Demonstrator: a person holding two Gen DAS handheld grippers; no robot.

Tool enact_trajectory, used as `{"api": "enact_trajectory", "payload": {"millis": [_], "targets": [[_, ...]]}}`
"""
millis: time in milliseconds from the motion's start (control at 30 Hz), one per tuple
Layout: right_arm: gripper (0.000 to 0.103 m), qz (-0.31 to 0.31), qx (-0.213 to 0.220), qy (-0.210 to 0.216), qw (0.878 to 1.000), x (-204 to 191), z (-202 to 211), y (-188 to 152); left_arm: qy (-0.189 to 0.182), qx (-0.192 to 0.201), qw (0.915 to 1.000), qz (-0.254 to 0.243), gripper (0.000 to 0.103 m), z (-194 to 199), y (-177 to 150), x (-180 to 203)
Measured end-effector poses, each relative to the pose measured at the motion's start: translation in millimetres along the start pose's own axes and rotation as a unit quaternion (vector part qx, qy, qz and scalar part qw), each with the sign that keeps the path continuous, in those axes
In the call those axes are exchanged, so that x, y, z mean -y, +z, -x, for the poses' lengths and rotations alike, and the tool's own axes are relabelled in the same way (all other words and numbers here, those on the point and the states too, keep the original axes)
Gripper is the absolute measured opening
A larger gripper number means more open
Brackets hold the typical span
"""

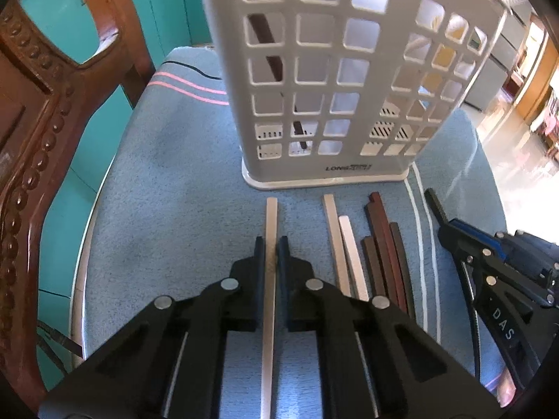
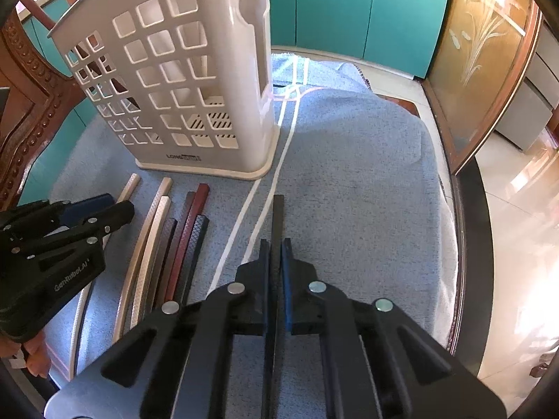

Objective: Organize utensils
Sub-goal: 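Raise both chopsticks above the white holder and open both grippers to release them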

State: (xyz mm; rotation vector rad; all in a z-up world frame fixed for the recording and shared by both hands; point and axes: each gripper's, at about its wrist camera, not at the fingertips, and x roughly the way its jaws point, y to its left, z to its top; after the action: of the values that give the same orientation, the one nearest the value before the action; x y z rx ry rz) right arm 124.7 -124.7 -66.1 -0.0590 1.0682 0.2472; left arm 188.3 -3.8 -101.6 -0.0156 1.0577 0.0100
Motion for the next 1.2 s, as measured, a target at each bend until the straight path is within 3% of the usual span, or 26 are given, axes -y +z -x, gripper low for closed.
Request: {"api": "enact_trajectory", "payload": {"millis": [133,233,300,433,533,667,833,967,1067,1200], "targets": [[0.006,-0.014,0.012,0.016,1.0,6.6,8.6,4.9,-0.013,0.046,0.9987,0.018,0.009,30.4,2.7,-3.4],[0.007,-0.018,0.044,0.025,0.999,10.8,33.0,9.7,-0.034,0.115,0.9925,0.025,0.009,77.6,1.3,-1.5],[0.007,-0.019,0.073,0.037,0.996,14.6,58.2,10.6,-0.048,0.171,0.9839,0.018,0.009,114.1,-3.7,2.2],[0.007,-0.019,0.132,0.066,0.989,22.5,115.7,8.3,-0.054,0.292,0.9549,0.011,0.009,191.3,-18.3,7.4],[0.007,-0.022,0.18,0.088,0.979,31.2,161.5,6.3,-0.073,0.352,0.9326,0.033,0.009,238.8,-23.3,2.1],[0.007,-0.037,0.241,0.108,0.964,40.6,216.1,10.3,-0.084,0.436,0.8933,0.071,0.008,305.7,-16.5,-10.3],[0.007,-0.06,0.31,0.117,0.942,49.9,270.8,39.4,-0.115,0.467,0.8681,0.123,0.008,338.6,17.7,-32.2],[0.007,-0.064,0.335,0.131,0.931,47.2,291.8,64.2,-0.13,0.455,0.8655,0.164,0.008,325.0,43.4,-42.5],[0.007,-0.065,0.352,0.139,0.923,43.4,299.1,78.9,-0.135,0.441,0.8682,0.184,0.008,309.2,55.0,-49.3],[0.007,-0.062,0.387,0.126,0.911,32.0,304.4,90.8,-0.119,0.445,0.8649,0.199,0.008,296.3,61.7,-58.6]]}}
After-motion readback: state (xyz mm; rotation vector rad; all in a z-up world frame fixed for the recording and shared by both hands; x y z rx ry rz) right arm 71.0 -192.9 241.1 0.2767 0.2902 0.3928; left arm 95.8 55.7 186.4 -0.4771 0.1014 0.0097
